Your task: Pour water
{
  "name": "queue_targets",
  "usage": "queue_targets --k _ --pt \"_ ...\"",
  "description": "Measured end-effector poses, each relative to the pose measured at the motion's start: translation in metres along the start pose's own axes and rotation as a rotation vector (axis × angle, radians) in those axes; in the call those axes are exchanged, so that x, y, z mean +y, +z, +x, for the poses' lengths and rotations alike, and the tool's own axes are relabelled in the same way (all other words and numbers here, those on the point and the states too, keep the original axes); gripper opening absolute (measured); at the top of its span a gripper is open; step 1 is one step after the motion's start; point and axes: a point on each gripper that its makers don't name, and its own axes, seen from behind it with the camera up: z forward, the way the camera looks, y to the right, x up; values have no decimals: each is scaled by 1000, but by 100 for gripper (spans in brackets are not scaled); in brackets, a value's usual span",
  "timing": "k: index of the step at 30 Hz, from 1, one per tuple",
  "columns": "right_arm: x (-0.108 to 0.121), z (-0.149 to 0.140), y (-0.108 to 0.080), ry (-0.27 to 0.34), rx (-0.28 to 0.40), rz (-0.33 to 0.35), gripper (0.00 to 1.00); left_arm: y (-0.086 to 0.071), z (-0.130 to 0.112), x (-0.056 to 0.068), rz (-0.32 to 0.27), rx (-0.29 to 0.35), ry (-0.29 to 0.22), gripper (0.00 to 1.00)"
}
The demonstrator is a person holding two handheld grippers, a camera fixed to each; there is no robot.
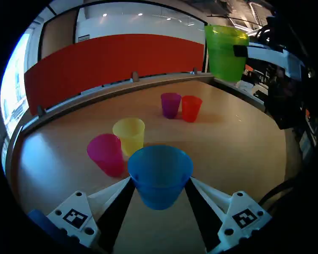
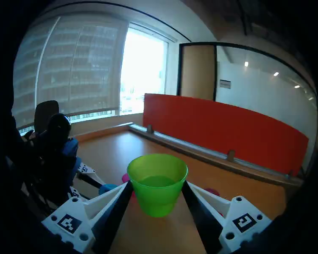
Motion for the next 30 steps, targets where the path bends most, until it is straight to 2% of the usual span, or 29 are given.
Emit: queue_targets --k 5,14,30 --pt "3 0 2 0 -3 -5 87 9 -13 -1 -1 -25 4 81" --pt "7 -1 3 4 -7 -11 86 22 -22 -2 2 -40 -3 81" --pt "8 -1 5 3 -10 -16 86 23 -36 0 0 -59 4 81"
